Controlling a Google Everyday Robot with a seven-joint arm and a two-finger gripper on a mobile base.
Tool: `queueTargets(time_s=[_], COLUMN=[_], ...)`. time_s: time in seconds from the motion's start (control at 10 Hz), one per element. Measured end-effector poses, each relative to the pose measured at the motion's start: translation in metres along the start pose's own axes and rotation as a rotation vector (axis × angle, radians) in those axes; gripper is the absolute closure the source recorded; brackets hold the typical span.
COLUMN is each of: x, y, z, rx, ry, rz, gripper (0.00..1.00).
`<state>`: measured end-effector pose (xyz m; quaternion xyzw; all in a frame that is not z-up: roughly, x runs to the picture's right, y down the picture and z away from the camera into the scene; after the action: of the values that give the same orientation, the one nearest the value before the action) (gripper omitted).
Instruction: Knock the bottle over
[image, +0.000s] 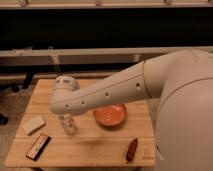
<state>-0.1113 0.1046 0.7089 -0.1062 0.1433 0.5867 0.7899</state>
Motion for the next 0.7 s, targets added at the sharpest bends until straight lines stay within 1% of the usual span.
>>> queueTargets(time_s=[0.7], x=[-0.014], y=[0.011], z=[0.005], rx=[-0.017], ry=[-0.015], rz=[-0.022], gripper=[0.00])
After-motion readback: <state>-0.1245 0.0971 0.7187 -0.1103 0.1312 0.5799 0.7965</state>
